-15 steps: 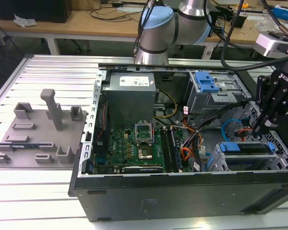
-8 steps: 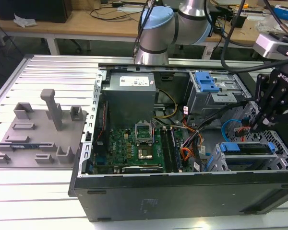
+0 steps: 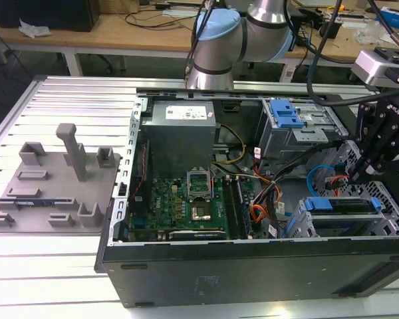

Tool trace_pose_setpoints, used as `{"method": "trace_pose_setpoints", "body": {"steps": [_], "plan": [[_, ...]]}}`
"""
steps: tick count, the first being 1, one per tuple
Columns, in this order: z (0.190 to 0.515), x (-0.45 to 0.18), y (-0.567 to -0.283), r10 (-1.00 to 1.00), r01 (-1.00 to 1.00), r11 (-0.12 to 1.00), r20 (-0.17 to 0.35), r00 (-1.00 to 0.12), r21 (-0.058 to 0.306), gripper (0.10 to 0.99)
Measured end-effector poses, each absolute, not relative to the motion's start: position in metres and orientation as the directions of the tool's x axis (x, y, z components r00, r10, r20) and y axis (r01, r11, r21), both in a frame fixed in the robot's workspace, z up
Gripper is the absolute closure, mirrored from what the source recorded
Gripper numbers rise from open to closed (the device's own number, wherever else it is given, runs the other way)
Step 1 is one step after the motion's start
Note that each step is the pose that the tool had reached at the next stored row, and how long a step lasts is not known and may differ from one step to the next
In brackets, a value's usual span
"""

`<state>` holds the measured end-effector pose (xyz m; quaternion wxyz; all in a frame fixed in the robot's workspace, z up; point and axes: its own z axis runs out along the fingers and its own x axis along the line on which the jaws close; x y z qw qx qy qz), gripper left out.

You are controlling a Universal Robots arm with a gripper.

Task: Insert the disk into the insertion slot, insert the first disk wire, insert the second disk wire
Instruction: 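Insert the first disk wire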

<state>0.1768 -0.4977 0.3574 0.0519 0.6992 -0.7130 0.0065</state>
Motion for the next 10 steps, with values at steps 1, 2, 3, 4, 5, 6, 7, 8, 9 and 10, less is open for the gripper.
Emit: {"method": "trace_pose_setpoints", "body": {"steps": [1, 2, 3, 4, 5, 6, 7, 8, 9, 10], "plan": [[0.3574, 0.1768, -0.4978, -0.996, -0.998, 0.022, 0.083, -0.017, 0.063, 0.922], [0.3575, 0.1768, -0.4978, -0.996, -0.998, 0.022, 0.084, -0.017, 0.064, 0.922], [0.3575, 0.1768, -0.4979, -0.996, -0.998, 0.022, 0.085, -0.017, 0.064, 0.922], [0.3575, 0.1767, -0.4979, -0.996, -0.998, 0.023, 0.085, -0.017, 0.065, 0.922], [0.3575, 0.1767, -0.4980, -0.996, -0.998, 0.023, 0.086, -0.017, 0.066, 0.922], [0.3572, 0.1768, -0.4981, -0.996, -0.998, 0.022, 0.086, -0.017, 0.067, 0.922], [0.3573, 0.1768, -0.4986, -0.996, -0.997, 0.023, 0.087, -0.017, 0.067, 0.922], [0.3572, 0.1770, -0.4991, -0.996, -0.997, 0.023, 0.087, -0.018, 0.067, 0.922], [0.3571, 0.1772, -0.4993, -0.996, -0.997, 0.025, 0.087, -0.019, 0.067, 0.922], [0.3570, 0.1773, -0.4994, -0.996, -0.997, 0.027, 0.087, -0.021, 0.067, 0.922]]}}
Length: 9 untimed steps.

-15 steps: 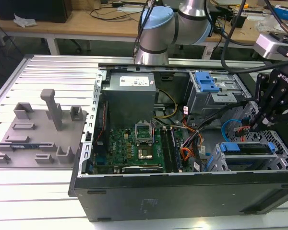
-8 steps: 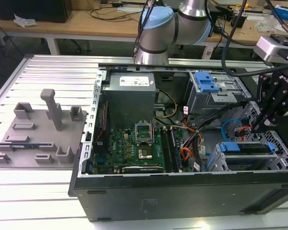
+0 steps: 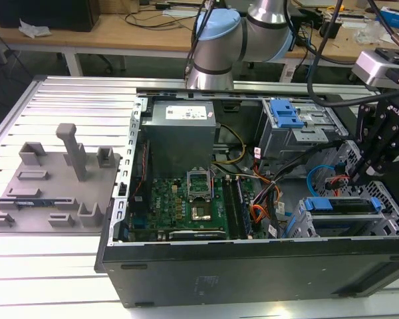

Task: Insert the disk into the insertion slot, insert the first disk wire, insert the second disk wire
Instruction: 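Insert the first disk wire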

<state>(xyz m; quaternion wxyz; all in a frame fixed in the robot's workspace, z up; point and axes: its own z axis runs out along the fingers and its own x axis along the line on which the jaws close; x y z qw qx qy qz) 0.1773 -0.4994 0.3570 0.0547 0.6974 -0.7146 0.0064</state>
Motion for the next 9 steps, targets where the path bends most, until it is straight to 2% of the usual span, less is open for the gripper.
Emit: {"method": "trace_pose_setpoints", "body": {"steps": [9], "plan": [[0.3564, 0.1786, -0.5008, -0.995, -0.996, 0.054, 0.088, -0.048, 0.067, 0.922]]}}
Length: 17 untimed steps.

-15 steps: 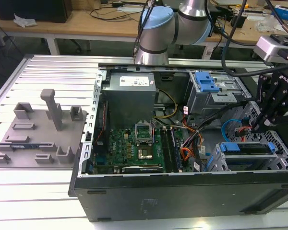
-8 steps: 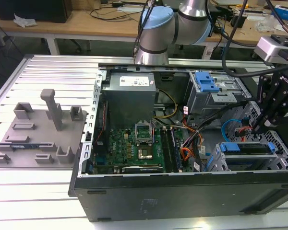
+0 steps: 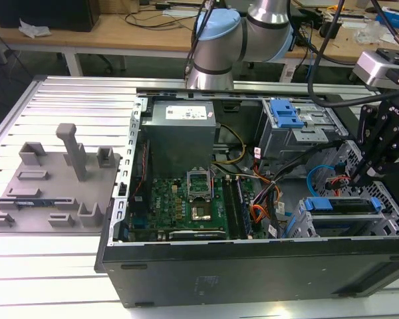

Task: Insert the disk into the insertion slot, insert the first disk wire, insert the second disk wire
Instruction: 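Insert the first disk wire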

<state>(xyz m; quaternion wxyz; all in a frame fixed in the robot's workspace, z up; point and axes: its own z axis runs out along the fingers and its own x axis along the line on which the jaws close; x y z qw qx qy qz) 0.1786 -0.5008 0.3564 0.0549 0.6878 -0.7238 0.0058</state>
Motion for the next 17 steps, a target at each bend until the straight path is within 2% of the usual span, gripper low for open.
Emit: {"method": "trace_pose_setpoints", "body": {"steps": [17], "plan": [[0.3548, 0.1787, -0.5072, -0.993, -0.996, 0.061, 0.101, -0.054, 0.067, 0.922]]}}
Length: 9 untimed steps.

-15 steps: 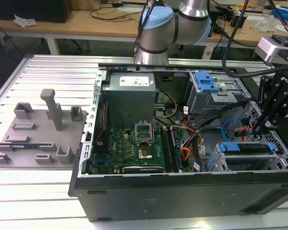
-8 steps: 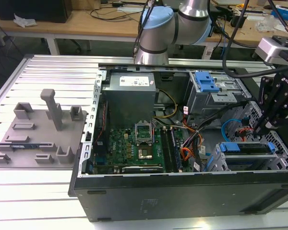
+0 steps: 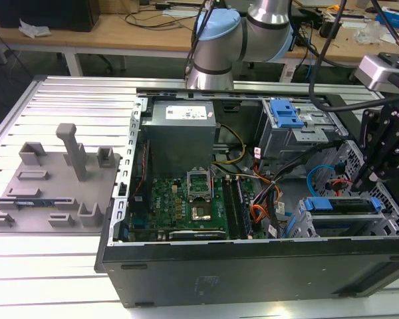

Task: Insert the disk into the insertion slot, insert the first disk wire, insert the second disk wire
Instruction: 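Insert the first disk wire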

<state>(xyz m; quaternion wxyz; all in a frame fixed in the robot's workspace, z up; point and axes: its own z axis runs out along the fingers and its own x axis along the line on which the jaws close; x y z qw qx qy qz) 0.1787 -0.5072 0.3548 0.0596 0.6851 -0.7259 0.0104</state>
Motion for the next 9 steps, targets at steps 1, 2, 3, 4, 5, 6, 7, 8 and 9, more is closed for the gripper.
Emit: {"method": "trace_pose_setpoints", "body": {"steps": [1, 2, 3, 4, 5, 6, 7, 8, 9], "plan": [[0.3544, 0.1787, -0.5083, -0.994, -0.996, 0.061, 0.097, -0.054, 0.067, 0.922], [0.3544, 0.1787, -0.5088, -0.994, -0.996, 0.061, 0.096, -0.054, 0.067, 0.922], [0.3542, 0.1787, -0.5093, -0.994, -0.996, 0.061, 0.095, -0.054, 0.067, 0.922], [0.3541, 0.1787, -0.5100, -0.994, -0.996, 0.061, 0.094, -0.054, 0.067, 0.922], [0.3539, 0.1787, -0.5106, -0.994, -0.996, 0.061, 0.093, -0.055, 0.067, 0.922], [0.3539, 0.1787, -0.5112, -0.994, -0.996, 0.061, 0.092, -0.055, 0.067, 0.922], [0.3538, 0.1787, -0.5119, -0.994, -0.996, 0.061, 0.091, -0.055, 0.067, 0.922], [0.3535, 0.1787, -0.5131, -0.994, -0.996, 0.061, 0.090, -0.055, 0.067, 0.922], [0.3534, 0.1787, -0.5137, -0.995, -0.996, 0.061, 0.089, -0.055, 0.067, 0.922]]}}
